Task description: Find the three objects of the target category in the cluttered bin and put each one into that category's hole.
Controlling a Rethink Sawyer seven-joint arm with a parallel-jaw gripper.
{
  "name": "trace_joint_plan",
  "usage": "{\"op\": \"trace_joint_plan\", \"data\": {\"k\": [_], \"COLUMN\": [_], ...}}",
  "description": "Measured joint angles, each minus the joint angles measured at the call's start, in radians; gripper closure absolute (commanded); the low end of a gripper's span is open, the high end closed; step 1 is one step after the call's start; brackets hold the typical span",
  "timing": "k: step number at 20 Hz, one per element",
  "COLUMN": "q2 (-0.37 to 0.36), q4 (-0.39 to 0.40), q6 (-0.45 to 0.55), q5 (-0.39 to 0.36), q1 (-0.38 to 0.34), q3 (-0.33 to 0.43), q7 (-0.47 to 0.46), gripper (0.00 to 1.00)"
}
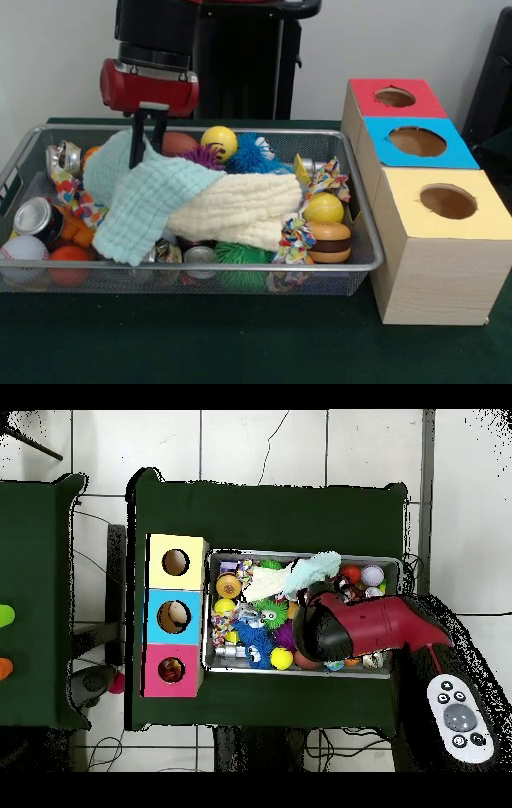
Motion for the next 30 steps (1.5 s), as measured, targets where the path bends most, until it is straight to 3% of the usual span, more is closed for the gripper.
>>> {"op": "trace_joint_plan", "data": {"k": [18, 27, 30], "q2": [-0.004, 0.003, 0.027], "q4": [0.0, -0.011, -0.033], "q6": [0.002, 0.06, 0.105], "q5": [-0.04, -0.038, -0.038], "q1": [-0.034, -0.21, -0.283], "q3": [0.086, 0.225, 0.27], "q7": [-0.001, -0.068, -0.135], "gripper": [1.0, 1.0, 1.0]}}
